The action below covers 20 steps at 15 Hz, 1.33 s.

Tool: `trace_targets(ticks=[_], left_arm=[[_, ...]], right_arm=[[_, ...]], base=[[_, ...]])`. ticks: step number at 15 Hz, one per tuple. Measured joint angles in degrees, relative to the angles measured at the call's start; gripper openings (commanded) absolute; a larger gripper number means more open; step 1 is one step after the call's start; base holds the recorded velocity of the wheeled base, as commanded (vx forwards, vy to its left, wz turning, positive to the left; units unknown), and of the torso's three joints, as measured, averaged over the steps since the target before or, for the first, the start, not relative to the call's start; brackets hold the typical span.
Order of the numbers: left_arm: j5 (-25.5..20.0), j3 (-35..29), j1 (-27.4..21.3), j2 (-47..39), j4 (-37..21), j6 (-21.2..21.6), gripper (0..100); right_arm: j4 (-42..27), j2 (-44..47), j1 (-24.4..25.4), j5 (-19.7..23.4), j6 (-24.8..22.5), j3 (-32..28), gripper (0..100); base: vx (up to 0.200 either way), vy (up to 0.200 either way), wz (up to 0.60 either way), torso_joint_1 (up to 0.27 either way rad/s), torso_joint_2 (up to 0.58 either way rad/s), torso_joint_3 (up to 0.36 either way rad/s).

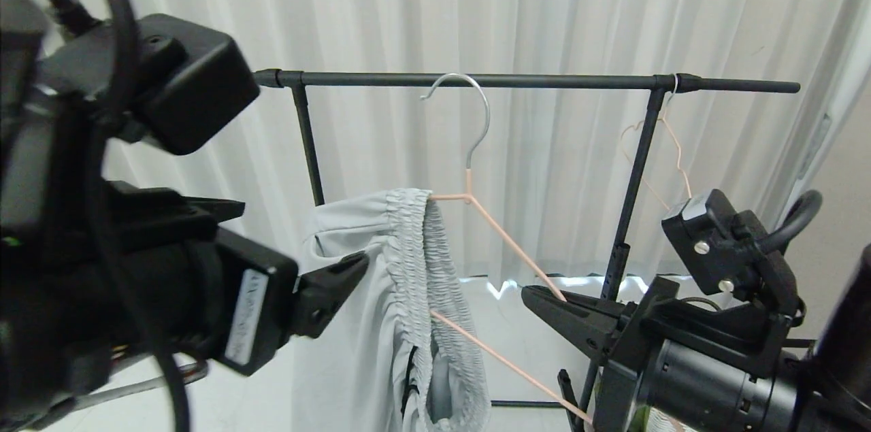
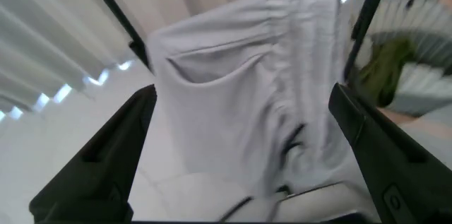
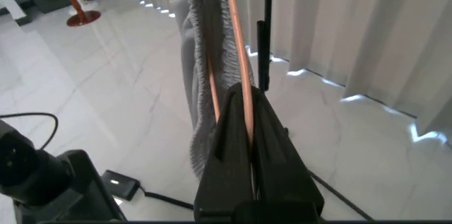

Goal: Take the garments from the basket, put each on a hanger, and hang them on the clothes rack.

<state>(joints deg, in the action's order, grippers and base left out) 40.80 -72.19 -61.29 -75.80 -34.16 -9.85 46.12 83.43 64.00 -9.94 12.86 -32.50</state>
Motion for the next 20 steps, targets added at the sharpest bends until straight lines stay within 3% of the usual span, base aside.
trace_targets(ticks=[1,3,8,11,16,20], left_arm=[[-2.49,2.18,0.27,3.36,-0.02,5.39,100],[-13.35,5.35,3.11,9.2,-0.02,14.25,100],[-43.07,8.33,23.1,14.92,4.28,33.6,100],[-57.05,12.19,30.65,13.63,8.24,45.65,100],[-64.09,16.82,32.11,8.94,11.25,47.67,100],[-68.83,20.26,32.05,8.52,11.14,47.59,100]], right_arm=[[1.06,-0.39,-0.04,0.0,-0.74,0.83,0],[2.73,-0.96,-0.04,0.28,-2.17,2.16,0],[4.18,-3.17,2.34,2.11,-3.01,6.31,0],[4.52,-4.57,4.35,3.62,-4.39,8.55,0],[5.36,-5.92,8.79,5.78,-5.91,11.64,0],[5.41,-6.23,9.23,8.83,-6.27,11.89,0]], base=[[0.0,0.0,0.0,0.0,0.0,0.0],[0.0,0.0,0.0,0.0,0.0,0.0],[0.0,0.0,0.0,0.0,0.0,0.0],[0.0,0.0,0.0,0.0,0.0,0.0],[0.0,0.0,0.0,0.0,0.0,0.0],[0.0,0.0,0.0,0.0,0.0,0.0]])
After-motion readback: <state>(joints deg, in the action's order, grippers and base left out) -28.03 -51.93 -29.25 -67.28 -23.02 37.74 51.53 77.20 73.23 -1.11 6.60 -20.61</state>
